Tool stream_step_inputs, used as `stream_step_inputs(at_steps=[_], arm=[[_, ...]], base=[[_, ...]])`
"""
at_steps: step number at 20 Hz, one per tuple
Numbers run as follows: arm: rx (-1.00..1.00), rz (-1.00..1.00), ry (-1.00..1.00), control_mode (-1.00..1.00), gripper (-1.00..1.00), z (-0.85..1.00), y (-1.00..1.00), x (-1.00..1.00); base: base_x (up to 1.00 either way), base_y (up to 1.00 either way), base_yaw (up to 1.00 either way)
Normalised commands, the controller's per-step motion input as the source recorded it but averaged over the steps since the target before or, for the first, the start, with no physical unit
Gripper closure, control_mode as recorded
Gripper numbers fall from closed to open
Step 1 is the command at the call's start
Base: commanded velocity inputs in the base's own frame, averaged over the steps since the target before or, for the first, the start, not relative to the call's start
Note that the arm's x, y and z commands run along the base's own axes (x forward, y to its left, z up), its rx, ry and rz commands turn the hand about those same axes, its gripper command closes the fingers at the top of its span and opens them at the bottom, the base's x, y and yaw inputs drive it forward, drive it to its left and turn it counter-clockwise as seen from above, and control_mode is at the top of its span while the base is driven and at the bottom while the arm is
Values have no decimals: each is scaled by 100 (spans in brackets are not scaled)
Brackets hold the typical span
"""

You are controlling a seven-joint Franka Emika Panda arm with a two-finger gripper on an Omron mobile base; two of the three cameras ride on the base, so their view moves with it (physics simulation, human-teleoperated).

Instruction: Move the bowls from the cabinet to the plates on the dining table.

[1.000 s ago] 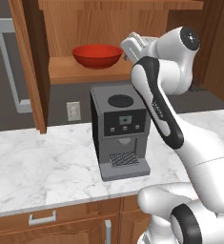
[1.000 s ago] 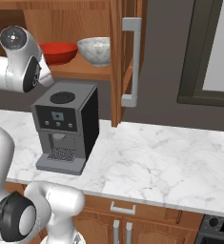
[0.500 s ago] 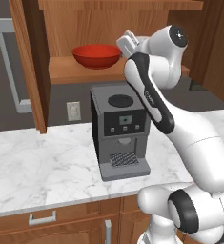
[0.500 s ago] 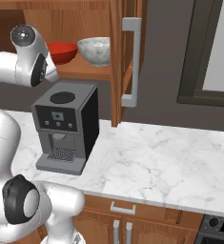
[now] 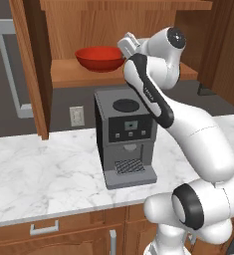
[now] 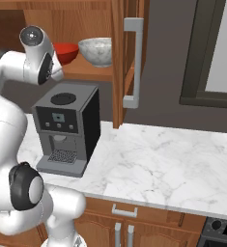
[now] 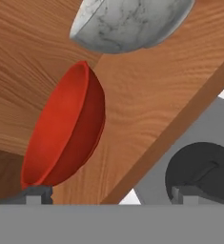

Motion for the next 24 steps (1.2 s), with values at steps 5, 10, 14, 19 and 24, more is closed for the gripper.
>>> stream_step_inputs(at_steps=[5,10,14,19,24], arm=[[0,0,0,-100,-100,-2,6,42],[0,0,5,-100,-100,0,6,45],[0,0,8,-100,-100,0,10,47],[0,0,8,-100,-100,0,13,45],[0,0,5,-100,-100,-2,13,43]], base=[[0,0,0],[0,0,0],[0,0,0],[0,0,0],[0,0,0]])
